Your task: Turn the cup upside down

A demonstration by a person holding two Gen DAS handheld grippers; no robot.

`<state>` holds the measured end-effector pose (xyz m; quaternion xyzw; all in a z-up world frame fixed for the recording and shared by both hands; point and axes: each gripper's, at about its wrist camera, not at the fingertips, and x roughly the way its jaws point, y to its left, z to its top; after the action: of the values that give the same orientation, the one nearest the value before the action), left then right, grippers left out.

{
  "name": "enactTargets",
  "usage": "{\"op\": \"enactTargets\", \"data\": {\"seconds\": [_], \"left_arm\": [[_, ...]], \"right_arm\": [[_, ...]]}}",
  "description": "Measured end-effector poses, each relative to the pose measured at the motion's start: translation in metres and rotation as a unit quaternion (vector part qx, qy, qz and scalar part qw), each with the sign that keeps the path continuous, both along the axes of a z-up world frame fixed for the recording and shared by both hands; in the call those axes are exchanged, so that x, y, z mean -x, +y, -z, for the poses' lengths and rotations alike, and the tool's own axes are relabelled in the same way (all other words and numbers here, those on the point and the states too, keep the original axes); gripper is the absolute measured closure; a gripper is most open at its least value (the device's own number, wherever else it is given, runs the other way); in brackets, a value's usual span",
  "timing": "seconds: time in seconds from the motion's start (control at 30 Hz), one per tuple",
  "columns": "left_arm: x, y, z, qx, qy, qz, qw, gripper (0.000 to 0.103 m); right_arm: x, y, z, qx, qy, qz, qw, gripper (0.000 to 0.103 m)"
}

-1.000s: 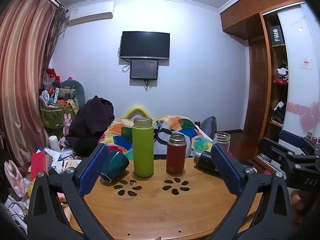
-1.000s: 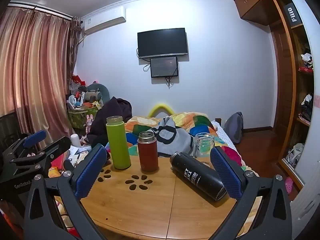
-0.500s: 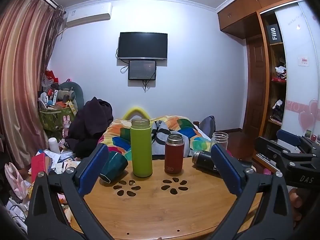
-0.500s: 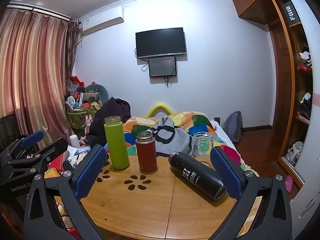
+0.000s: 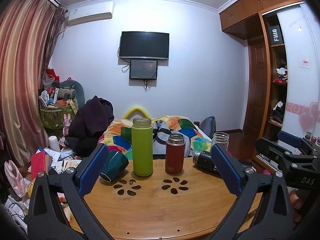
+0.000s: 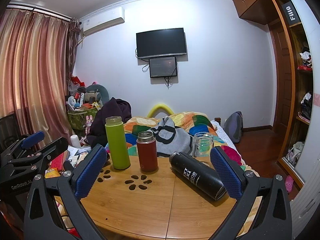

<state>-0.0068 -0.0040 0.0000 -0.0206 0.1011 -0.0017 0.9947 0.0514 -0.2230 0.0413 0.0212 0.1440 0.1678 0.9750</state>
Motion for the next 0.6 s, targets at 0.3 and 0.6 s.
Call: {"op": "enactTargets", "data": {"seconds": [0.3, 0.6], "left_arm": [[-0.0002, -0.0003, 0.0001, 0.000, 0.000, 0.000, 1.0000, 0.000], [0.0000, -0.0001, -0.0002, 0.000, 0.000, 0.000, 1.0000, 0.000]], "right_arm": [[0.0018, -0.0012, -0.0009, -0.001, -0.001, 0.000, 1.000, 0.000], [0.0025, -0.0008, -0.0015, 0.000, -0.001, 0.000, 1.000, 0.000]]}}
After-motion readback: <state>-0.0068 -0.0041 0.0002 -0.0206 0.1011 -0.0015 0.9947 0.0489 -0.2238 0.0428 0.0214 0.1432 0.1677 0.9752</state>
